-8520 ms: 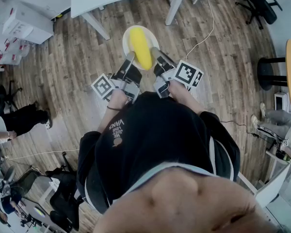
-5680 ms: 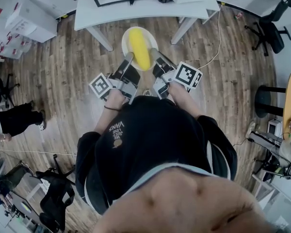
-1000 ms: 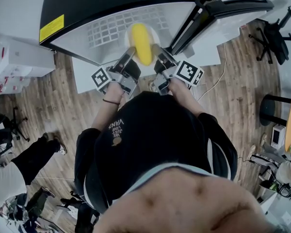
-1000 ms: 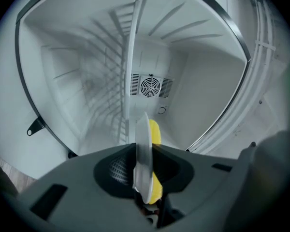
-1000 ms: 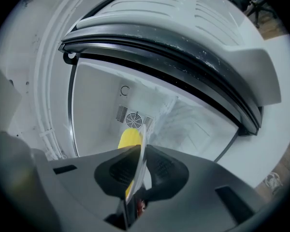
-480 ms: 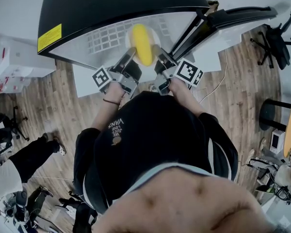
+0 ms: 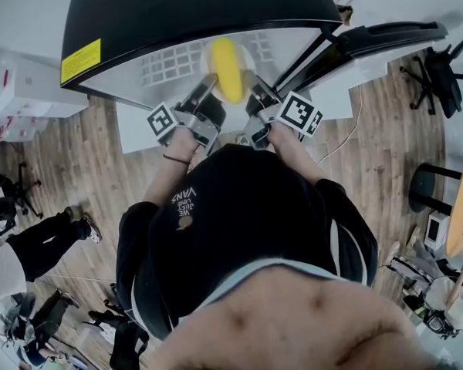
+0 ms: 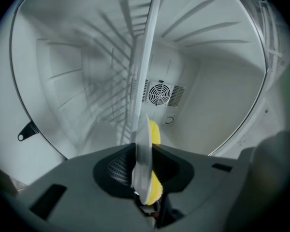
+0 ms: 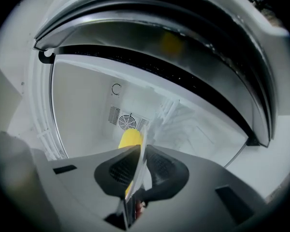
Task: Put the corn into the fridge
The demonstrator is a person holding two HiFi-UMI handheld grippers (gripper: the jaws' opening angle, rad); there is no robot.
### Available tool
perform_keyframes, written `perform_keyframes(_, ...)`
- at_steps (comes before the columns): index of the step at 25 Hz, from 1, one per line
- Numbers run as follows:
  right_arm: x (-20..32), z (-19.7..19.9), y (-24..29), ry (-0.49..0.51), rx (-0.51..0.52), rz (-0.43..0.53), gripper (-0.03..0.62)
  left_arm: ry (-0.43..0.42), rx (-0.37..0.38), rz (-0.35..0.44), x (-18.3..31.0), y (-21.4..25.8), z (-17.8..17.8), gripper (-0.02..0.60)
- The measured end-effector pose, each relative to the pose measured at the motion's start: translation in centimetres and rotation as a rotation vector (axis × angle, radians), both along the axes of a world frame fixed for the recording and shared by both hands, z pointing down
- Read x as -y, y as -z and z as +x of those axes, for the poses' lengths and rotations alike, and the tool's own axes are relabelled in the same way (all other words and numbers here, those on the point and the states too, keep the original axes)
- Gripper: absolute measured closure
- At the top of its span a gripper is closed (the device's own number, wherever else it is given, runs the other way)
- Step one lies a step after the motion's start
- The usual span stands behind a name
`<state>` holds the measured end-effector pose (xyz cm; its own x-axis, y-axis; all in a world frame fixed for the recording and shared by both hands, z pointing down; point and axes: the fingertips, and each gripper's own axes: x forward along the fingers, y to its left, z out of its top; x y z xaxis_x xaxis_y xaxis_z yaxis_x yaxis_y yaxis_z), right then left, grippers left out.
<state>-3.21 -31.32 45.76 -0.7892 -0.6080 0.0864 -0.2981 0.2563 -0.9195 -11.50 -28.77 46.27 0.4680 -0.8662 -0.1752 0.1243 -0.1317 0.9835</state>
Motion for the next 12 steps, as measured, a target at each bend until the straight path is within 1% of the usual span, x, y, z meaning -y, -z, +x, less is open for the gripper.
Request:
perform_keyframes(7,0.65,-0.30,-0.11,0.008,0.001,0.001,0.566,0.020,-0.022,-0.008,0.57,-0.06,-0.29,0.505)
perform_keyframes(10,0.87,-0.10,-0.54,0.004,-0.031,-0.018,0.566,0.029,-0.025,-0.011,0.81,0.03,-0.44,0.505)
perform_keyframes(12,1.11,-0.25,-0.51,0.012,-0.027,-0.014,0.563,0.035,-0.025,-0.014,1.00,0.01,-0.51,0.505)
